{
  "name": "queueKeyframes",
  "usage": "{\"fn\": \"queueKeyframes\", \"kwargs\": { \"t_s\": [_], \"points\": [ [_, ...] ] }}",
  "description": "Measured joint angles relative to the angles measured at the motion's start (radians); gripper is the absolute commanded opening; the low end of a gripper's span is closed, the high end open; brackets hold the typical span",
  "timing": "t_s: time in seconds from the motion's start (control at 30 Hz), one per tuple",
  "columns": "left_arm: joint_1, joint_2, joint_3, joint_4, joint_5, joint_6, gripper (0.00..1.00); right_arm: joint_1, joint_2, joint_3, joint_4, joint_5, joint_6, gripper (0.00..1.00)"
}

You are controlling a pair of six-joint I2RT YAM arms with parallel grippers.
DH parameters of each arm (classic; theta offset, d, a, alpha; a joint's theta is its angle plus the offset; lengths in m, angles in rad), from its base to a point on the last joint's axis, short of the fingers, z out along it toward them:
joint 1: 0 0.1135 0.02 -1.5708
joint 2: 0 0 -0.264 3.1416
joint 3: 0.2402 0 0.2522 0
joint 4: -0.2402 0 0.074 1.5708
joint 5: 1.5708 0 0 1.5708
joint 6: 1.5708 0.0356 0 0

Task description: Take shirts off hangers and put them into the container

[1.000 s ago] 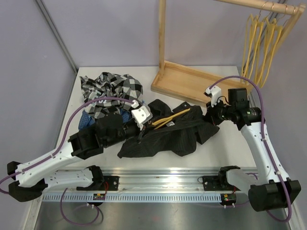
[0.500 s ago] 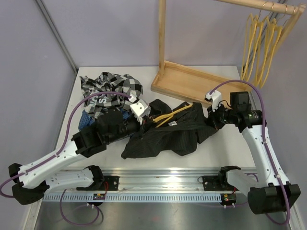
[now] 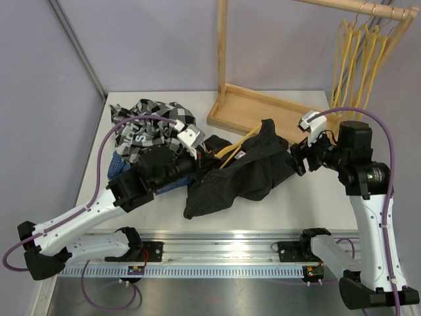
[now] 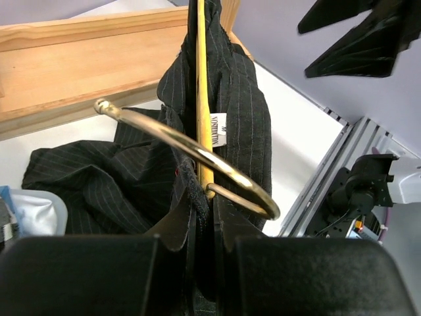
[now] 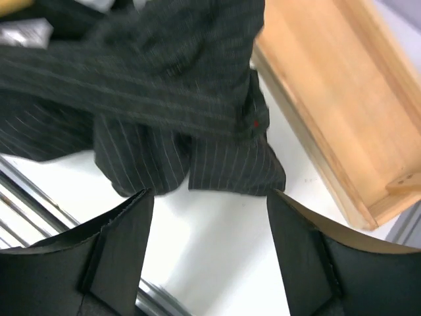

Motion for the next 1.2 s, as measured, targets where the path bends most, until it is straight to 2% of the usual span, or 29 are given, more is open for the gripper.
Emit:
{"fn": "queueKeyframes", "kwargs": {
  "t_s": [0.1, 0.13, 0.17, 0.3, 0.4, 0.47, 0.57, 0.6, 0.67, 0.7, 0.73, 0.97, 1.1, 1.2],
  "points": [
    [0.0, 0.013, -0.004, 0.019, 0.006, -0.017, 0.0, -0.001, 0.006, 0.062, 0.01, -0.039, 0.066, 0.8],
    [0.0, 0.019, -0.005, 0.022, 0.01, -0.022, 0.0, -0.001, 0.014, 0.075, 0.021, -0.064, 0.097, 0.96],
    [0.0, 0.026, -0.005, 0.027, 0.014, -0.026, 0.0, -0.001, 0.03, 0.084, 0.034, -0.094, 0.139, 0.99],
    [0.0, 0.048, -0.005, 0.047, 0.033, -0.047, 0.0, -0.001, 0.166, 0.124, 0.101, -0.198, 0.289, 0.99],
    [0.0, 0.055, -0.005, 0.055, 0.047, -0.056, 0.0, -0.001, 0.283, 0.129, 0.164, -0.209, 0.374, 0.99],
    [0.0, 0.055, -0.005, 0.061, 0.054, -0.061, 0.0, -0.001, 0.323, 0.129, 0.185, -0.196, 0.405, 0.93],
    [0.0, 0.055, -0.005, 0.066, 0.058, -0.066, 0.0, -0.001, 0.341, 0.142, 0.191, -0.188, 0.432, 0.66],
    [0.0, 0.055, -0.005, 0.067, 0.06, -0.066, 0.0, -0.001, 0.342, 0.147, 0.195, -0.188, 0.437, 0.45],
    [0.0, 0.055, -0.005, 0.069, 0.062, -0.068, 0.0, 0.0, 0.342, 0.16, 0.206, -0.19, 0.443, 0.25],
    [0.0, 0.055, -0.005, 0.074, 0.062, -0.068, 0.0, 0.002, 0.342, 0.164, 0.211, -0.19, 0.447, 0.06],
    [0.0, 0.055, -0.005, 0.078, 0.062, -0.068, 0.0, 0.002, 0.342, 0.166, 0.212, -0.19, 0.447, 0.0],
    [0.0, 0.054, -0.006, 0.081, 0.055, -0.061, 0.0, 0.01, 0.329, 0.167, 0.213, -0.125, 0.468, 0.0],
    [0.0, 0.041, -0.02, 0.087, 0.031, -0.039, 0.0, 0.005, 0.254, 0.117, 0.264, -0.03, 0.519, 0.0],
    [0.0, 0.011, -0.052, 0.093, 0.025, -0.022, 0.0, -0.031, 0.177, 0.062, 0.301, -0.02, 0.586, 0.0]
  ]
}}
